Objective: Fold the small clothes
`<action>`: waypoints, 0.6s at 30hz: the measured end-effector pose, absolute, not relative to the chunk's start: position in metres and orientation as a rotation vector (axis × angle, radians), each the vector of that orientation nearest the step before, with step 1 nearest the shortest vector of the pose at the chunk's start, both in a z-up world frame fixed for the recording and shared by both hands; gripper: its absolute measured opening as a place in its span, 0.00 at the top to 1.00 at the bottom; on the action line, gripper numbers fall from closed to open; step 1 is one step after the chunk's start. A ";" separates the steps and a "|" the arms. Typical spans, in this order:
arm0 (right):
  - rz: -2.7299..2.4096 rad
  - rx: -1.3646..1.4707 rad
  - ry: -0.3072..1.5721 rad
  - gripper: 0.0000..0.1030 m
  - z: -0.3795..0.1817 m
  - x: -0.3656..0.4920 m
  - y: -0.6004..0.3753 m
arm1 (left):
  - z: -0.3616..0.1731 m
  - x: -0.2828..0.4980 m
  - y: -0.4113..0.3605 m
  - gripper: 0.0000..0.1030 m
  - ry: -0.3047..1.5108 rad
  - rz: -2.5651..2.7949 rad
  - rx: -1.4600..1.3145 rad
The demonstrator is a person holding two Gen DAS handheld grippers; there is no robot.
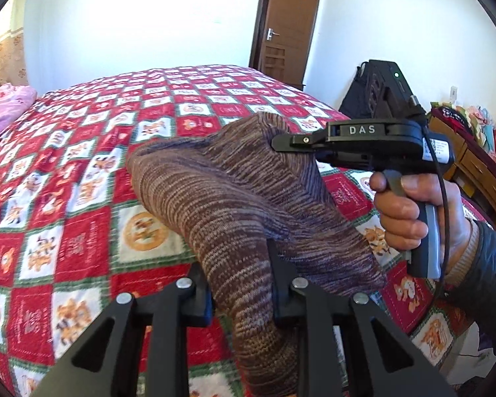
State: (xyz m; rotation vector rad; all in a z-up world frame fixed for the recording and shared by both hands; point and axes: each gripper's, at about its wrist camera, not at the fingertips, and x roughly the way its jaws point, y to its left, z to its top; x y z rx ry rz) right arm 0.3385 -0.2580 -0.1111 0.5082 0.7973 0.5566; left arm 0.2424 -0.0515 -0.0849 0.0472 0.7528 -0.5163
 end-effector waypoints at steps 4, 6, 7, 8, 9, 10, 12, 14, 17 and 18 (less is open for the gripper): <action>0.587 0.520 0.805 0.83 -0.113 0.336 -0.237 | -0.082 0.237 -0.035 0.76 0.745 -0.492 0.033; 0.603 0.523 0.807 0.83 -0.113 0.336 -0.227 | -0.080 0.234 -0.026 0.76 0.737 -0.476 0.022; 0.613 0.524 0.809 0.83 -0.113 0.336 -0.221 | -0.079 0.232 -0.022 0.76 0.735 -0.470 0.018; 0.620 0.524 0.811 0.83 -0.113 0.336 -0.216 | -0.078 0.231 -0.018 0.76 0.733 -0.462 0.014; 0.630 0.523 0.813 0.83 -0.113 0.336 -0.209 | -0.078 0.229 -0.013 0.76 0.730 -0.455 0.010; 0.638 0.522 0.816 0.83 -0.113 0.335 -0.203 | -0.077 0.227 -0.010 0.76 0.728 -0.449 0.009; 0.653 0.521 0.818 0.83 -0.112 0.335 -0.195 | -0.075 0.223 -0.001 0.76 0.721 -0.436 0.007; 0.671 0.519 0.821 0.83 -0.111 0.335 -0.184 | -0.073 0.219 0.006 0.76 0.710 -0.421 0.008; 0.699 0.517 0.826 0.83 -0.110 0.334 -0.168 | -0.071 0.212 0.019 0.76 0.702 -0.401 0.004; 0.709 0.514 0.829 0.83 -0.110 0.334 -0.162 | -0.070 0.210 0.023 0.76 0.700 -0.393 0.003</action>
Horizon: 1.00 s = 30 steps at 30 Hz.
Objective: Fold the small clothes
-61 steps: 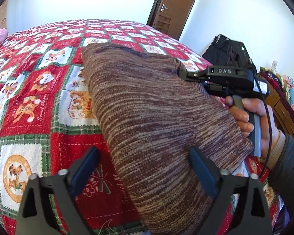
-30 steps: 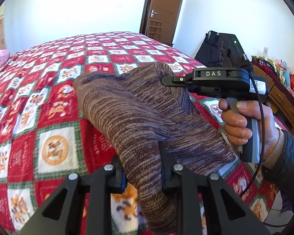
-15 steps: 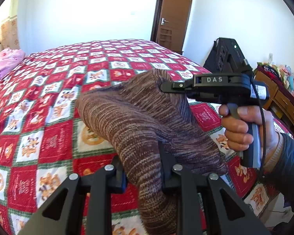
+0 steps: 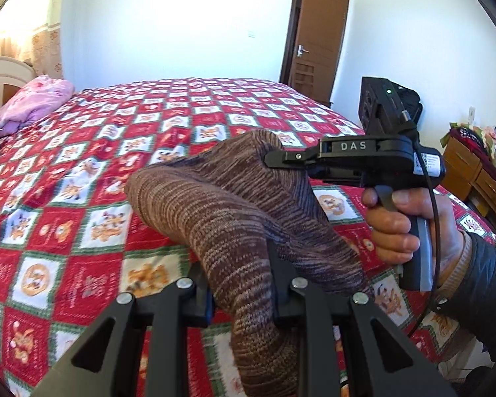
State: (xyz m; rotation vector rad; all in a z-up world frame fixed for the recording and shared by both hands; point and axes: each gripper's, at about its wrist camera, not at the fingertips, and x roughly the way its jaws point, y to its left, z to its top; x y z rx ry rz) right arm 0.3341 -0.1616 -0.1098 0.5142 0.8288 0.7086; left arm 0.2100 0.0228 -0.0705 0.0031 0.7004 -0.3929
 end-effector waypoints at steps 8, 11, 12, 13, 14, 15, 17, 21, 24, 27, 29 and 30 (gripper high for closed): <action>0.767 0.495 0.850 0.83 -0.108 0.333 -0.117 | -0.069 0.197 0.054 0.76 0.696 -0.329 -0.011; 0.787 0.484 0.853 0.83 -0.105 0.334 -0.101 | -0.068 0.193 0.066 0.76 0.690 -0.307 -0.022; 0.793 0.480 0.854 0.83 -0.104 0.333 -0.097 | -0.068 0.192 0.070 0.76 0.688 -0.300 -0.026; 0.800 0.475 0.854 0.83 -0.103 0.334 -0.092 | -0.068 0.191 0.074 0.76 0.686 -0.295 -0.030; 0.807 0.468 0.855 0.83 -0.102 0.333 -0.087 | -0.068 0.190 0.078 0.76 0.684 -0.288 -0.035; 0.813 0.459 0.858 0.83 -0.101 0.333 -0.082 | -0.068 0.189 0.081 0.76 0.683 -0.282 -0.040; 0.818 0.449 0.864 0.83 -0.101 0.334 -0.075 | -0.068 0.188 0.087 0.76 0.680 -0.274 -0.045; 0.827 0.436 0.874 0.83 -0.100 0.337 -0.061 | -0.069 0.183 0.096 0.76 0.676 -0.258 -0.055; 0.836 0.417 0.883 0.83 -0.098 0.339 -0.049 | -0.070 0.182 0.104 0.76 0.677 -0.246 -0.056; 0.853 0.397 0.885 0.83 -0.093 0.343 -0.033 | -0.070 0.180 0.112 0.76 0.672 -0.233 -0.065; 0.864 0.391 0.888 0.83 -0.092 0.345 -0.024 | -0.070 0.179 0.118 0.76 0.666 -0.221 -0.068; 0.869 0.388 0.889 0.83 -0.091 0.345 -0.020 | -0.070 0.178 0.121 0.76 0.664 -0.215 -0.071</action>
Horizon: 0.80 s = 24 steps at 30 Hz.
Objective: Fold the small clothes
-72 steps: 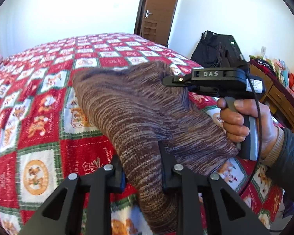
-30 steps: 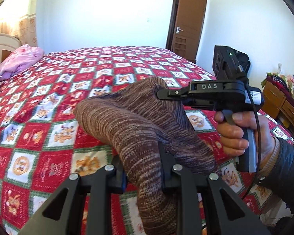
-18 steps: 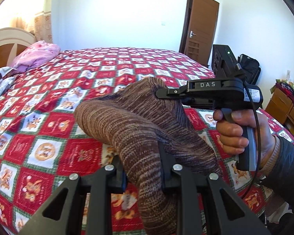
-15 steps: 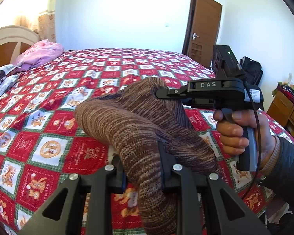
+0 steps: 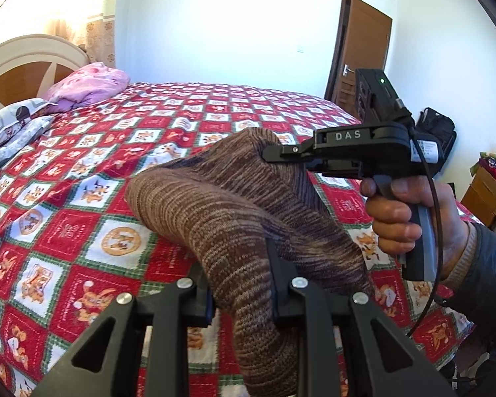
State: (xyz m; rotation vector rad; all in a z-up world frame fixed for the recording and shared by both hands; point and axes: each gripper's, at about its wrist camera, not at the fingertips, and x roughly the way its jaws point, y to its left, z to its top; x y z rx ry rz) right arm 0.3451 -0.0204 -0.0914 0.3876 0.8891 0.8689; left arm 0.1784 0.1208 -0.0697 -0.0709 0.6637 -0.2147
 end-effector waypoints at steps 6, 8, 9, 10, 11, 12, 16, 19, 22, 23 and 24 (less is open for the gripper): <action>0.894 0.363 0.916 0.83 -0.096 0.351 0.007 | -0.077 0.174 0.136 0.76 0.678 -0.180 -0.076; 0.896 0.356 0.933 0.83 -0.101 0.354 0.015 | -0.082 0.174 0.140 0.76 0.690 -0.169 -0.076; 0.897 0.353 0.942 0.83 -0.104 0.356 0.018 | -0.084 0.173 0.142 0.76 0.694 -0.164 -0.074; 0.897 0.347 0.955 0.83 -0.108 0.357 0.022 | -0.087 0.171 0.144 0.76 0.700 -0.159 -0.071; 0.896 0.342 0.964 0.83 -0.111 0.359 0.025 | -0.091 0.170 0.146 0.76 0.709 -0.153 -0.066; 0.893 0.335 0.973 0.83 -0.115 0.360 0.028 | -0.096 0.169 0.149 0.76 0.719 -0.148 -0.062; 0.869 0.312 1.000 0.83 -0.130 0.363 0.035 | -0.116 0.163 0.157 0.75 0.766 -0.126 -0.053; 0.839 0.266 1.007 0.82 -0.137 0.364 0.037 | -0.131 0.157 0.158 0.67 0.778 -0.109 -0.034; 0.797 0.207 0.995 0.77 -0.138 0.360 0.034 | -0.130 0.145 0.155 0.57 0.748 -0.086 -0.002; 0.778 0.187 0.983 0.77 -0.136 0.356 0.032 | -0.127 0.142 0.154 0.57 0.735 -0.083 0.009; 0.763 0.166 0.963 0.76 -0.132 0.351 0.030 | -0.120 0.137 0.154 0.57 0.715 -0.080 0.019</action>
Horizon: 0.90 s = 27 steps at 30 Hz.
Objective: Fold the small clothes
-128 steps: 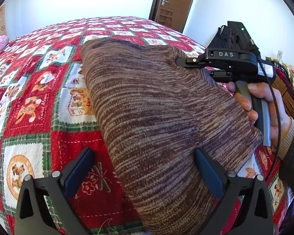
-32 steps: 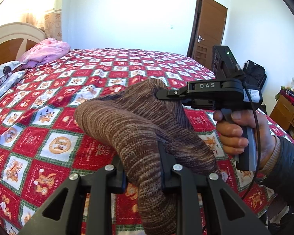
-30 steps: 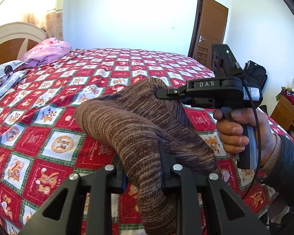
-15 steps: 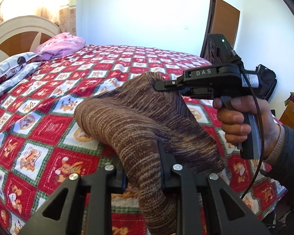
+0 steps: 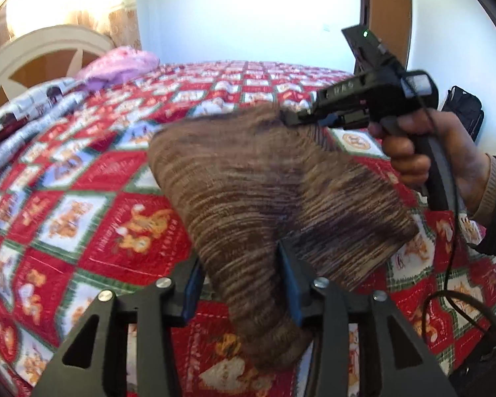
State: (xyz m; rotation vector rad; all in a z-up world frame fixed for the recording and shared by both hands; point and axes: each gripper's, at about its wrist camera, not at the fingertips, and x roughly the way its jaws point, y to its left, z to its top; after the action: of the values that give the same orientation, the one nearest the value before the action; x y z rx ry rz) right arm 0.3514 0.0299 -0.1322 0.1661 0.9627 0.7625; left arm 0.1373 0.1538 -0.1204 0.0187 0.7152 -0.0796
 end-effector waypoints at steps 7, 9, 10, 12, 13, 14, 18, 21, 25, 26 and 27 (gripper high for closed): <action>0.953 0.097 0.824 0.60 -0.097 0.272 0.024 | -0.086 0.131 0.173 0.20 0.538 0.033 -0.002; 1.023 0.041 0.860 0.58 -0.108 0.249 0.032 | -0.098 0.148 0.183 0.20 0.567 0.121 0.020; 1.006 -0.002 0.874 0.58 -0.116 0.239 0.034 | -0.106 0.156 0.186 0.20 0.595 0.148 0.030; 0.912 -0.067 0.922 0.58 -0.134 0.234 0.034 | -0.124 0.170 0.191 0.20 0.681 0.153 0.021; 0.868 -0.066 0.930 0.59 -0.143 0.236 0.027 | -0.133 0.175 0.192 0.18 0.717 0.156 0.013; 0.875 -0.043 0.911 0.59 -0.144 0.236 0.020 | -0.136 0.175 0.195 0.18 0.708 0.153 -0.015; 0.853 -0.015 0.903 0.60 -0.144 0.237 0.009 | -0.138 0.174 0.192 0.07 0.694 0.184 -0.010; 0.836 -0.036 0.891 0.60 -0.143 0.230 0.009 | -0.138 0.172 0.205 0.00 0.706 0.191 -0.093; 0.775 -0.075 0.863 0.58 -0.133 0.211 0.005 | -0.129 0.155 0.210 0.00 0.725 0.197 -0.168; 0.758 -0.084 0.852 0.57 -0.131 0.205 0.002 | -0.125 0.151 0.206 0.00 0.717 0.199 -0.153; 0.743 -0.091 0.842 0.53 -0.129 0.200 0.000 | -0.119 0.144 0.202 0.00 0.703 0.198 -0.131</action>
State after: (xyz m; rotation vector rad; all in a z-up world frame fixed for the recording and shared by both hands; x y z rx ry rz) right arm 0.1997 -0.0003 -0.1285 -0.0906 0.8423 0.7434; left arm 0.1442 0.2021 -0.1191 -0.1307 0.7025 0.1982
